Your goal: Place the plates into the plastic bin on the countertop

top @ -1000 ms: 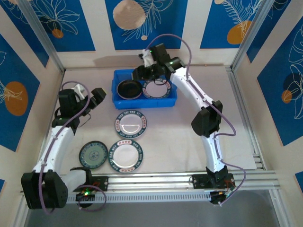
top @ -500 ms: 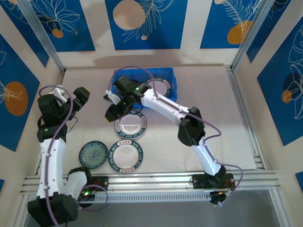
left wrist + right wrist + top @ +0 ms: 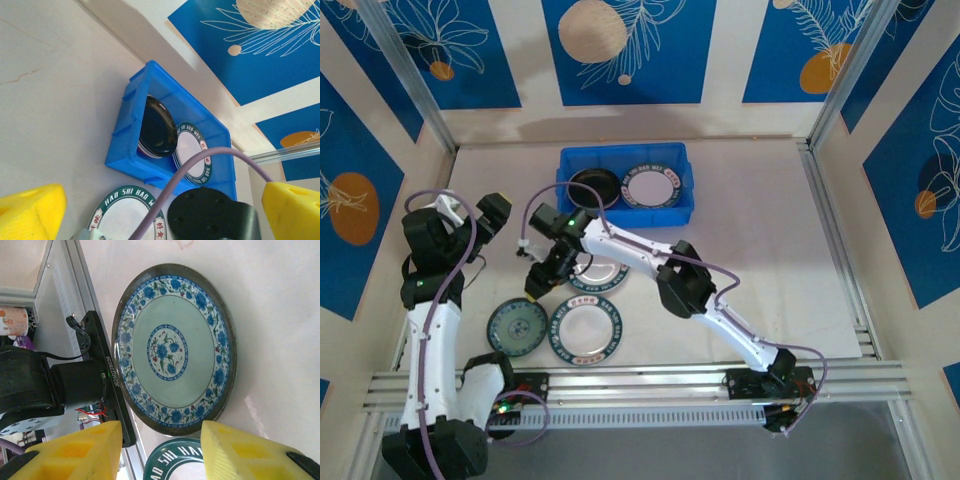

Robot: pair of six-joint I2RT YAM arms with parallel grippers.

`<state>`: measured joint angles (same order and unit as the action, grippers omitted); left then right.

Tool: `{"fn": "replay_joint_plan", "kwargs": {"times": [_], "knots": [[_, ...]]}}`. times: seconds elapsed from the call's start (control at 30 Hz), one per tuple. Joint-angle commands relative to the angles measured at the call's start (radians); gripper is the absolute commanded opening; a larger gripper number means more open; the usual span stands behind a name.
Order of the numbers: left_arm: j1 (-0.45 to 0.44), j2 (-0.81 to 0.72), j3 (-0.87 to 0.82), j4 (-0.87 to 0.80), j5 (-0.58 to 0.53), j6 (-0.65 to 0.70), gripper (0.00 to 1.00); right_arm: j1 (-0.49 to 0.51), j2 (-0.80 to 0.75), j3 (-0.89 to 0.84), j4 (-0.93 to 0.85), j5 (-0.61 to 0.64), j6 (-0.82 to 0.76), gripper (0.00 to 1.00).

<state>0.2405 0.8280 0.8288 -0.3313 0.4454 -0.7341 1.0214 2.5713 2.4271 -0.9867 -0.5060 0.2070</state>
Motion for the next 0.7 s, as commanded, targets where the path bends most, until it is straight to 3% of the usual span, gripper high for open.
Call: {"fn": "replay_joint_plan", "kwargs": {"times": [0.0,0.67], "knots": [[0.013,-0.018,0.001,-0.026,-0.016,0.04,1.0,0.008,0.033,0.043,-0.03,-0.037,-0.013,0.46],[0.013,-0.015,-0.055,0.002,-0.007,0.05,1.0,0.009,0.157,0.142,-0.064,0.019,-0.006,0.44]]}}
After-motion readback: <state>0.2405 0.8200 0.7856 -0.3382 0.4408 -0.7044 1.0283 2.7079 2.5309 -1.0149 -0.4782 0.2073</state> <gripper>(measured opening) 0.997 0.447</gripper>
